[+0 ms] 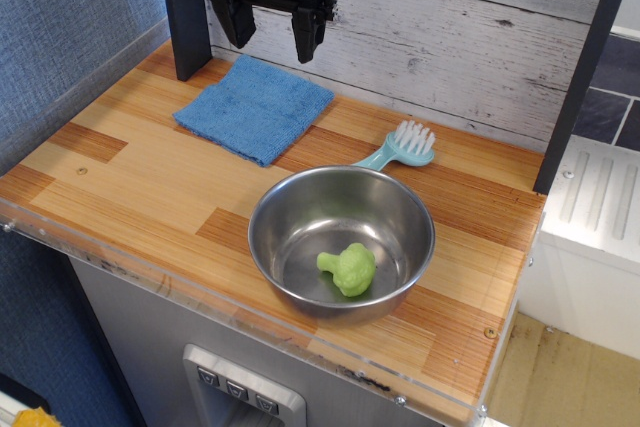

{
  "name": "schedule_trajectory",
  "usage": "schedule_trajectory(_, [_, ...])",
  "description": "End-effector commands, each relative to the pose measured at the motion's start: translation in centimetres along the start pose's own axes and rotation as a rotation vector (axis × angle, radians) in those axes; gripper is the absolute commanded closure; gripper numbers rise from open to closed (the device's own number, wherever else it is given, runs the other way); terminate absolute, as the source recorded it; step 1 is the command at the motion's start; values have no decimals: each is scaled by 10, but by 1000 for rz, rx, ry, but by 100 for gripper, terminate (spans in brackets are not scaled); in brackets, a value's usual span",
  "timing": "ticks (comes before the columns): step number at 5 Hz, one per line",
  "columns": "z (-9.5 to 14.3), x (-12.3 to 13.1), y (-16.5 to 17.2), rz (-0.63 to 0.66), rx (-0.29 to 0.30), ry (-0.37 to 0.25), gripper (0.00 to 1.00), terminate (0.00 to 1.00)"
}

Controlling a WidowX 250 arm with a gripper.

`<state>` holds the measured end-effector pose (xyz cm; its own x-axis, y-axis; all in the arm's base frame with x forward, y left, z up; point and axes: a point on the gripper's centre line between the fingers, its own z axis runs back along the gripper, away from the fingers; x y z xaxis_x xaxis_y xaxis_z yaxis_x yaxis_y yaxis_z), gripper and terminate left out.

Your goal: Move the blue cloth straight down to the bottom of the table.

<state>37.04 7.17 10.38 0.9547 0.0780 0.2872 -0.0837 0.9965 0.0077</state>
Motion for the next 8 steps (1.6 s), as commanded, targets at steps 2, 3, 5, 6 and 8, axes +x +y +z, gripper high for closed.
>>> schedule_trajectory(2, [-13,9,32,45,50,9,0,0])
schedule_trajectory(3, [-29,11,51,79,79,25,0,0])
schedule_trajectory(5, [-64,22,61,87,84,79,0,0])
schedule_trajectory(6, [-86,21,59,77,65,133,0,0])
schedule_trajectory(8, [-90,-5,74,91,89,169,0,0])
